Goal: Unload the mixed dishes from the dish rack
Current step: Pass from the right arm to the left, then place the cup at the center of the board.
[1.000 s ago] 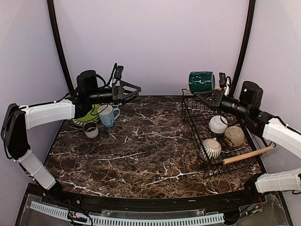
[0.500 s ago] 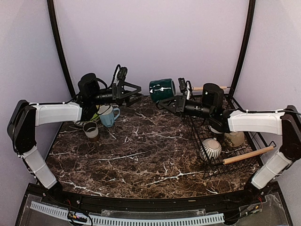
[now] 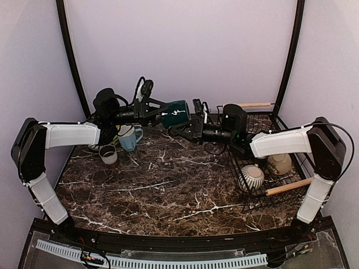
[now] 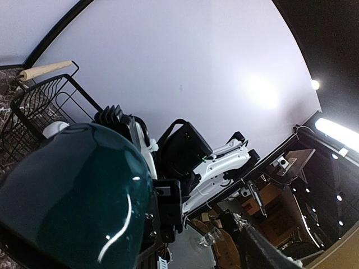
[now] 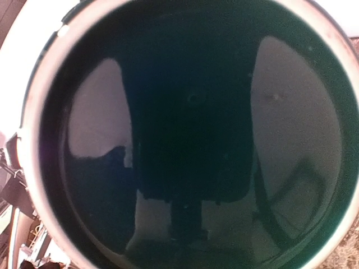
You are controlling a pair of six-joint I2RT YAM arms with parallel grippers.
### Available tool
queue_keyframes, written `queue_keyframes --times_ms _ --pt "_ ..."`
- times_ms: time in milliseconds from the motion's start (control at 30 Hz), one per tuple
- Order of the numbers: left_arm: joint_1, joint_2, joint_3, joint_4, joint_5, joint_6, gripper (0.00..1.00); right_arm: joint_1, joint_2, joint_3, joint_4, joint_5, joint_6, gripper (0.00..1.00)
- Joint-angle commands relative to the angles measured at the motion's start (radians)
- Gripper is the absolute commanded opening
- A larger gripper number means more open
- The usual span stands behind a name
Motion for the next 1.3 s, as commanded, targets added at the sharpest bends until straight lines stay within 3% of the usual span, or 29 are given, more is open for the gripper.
queue_keyframes --times_ms 0,67,167,267,367,433,600,667,767,800,867,1267 --pt "-0.007 0.006 -0.002 0.076 0.031 -0.041 0.66 0.008 -0.001 0.038 0.166 -0.02 0.017 0.0" --pt "-0.007 0.008 0.0 0.076 0.031 -0.043 0.56 0.008 0.007 0.034 0.176 -0.022 0.027 0.0" --pt "-0.007 0.012 0.002 0.073 0.032 -0.048 0.33 0.008 0.011 0.025 0.175 -0.011 0.034 0.0" --pt "-0.007 0.018 0.008 0.058 0.034 -0.042 0.22 0.008 0.008 0.022 0.147 0.001 0.03 0.0" --pt "-0.006 0.018 0.011 0.036 0.032 -0.033 0.1 0.007 -0.009 0.01 0.095 0.03 0.007 0.14" --pt "-0.006 0.016 0.014 0.018 0.032 -0.019 0.03 0.008 -0.031 -0.005 0.037 0.071 -0.008 0.32" --pt "-0.002 -0.011 0.028 -0.14 -0.002 0.098 0.01 -0.003 -0.081 -0.029 -0.13 0.169 -0.038 0.74" --pt "0.0 -0.029 0.046 -0.347 -0.045 0.195 0.01 -0.009 -0.101 -0.022 -0.228 0.212 -0.057 0.84" --pt "0.0 -0.056 0.126 -0.71 -0.204 0.465 0.01 -0.019 -0.13 -0.021 -0.353 0.274 -0.07 0.88" --pt "0.001 -0.057 0.147 -0.897 -0.33 0.52 0.01 -0.023 -0.139 -0.02 -0.392 0.293 -0.072 0.89" --pt "0.001 -0.044 0.215 -1.11 -0.507 0.642 0.01 -0.031 -0.16 -0.023 -0.479 0.345 -0.075 0.9" --pt "-0.019 0.226 0.554 -1.64 -0.821 0.768 0.01 -0.064 -0.176 -0.045 -0.546 0.374 -0.04 0.92"
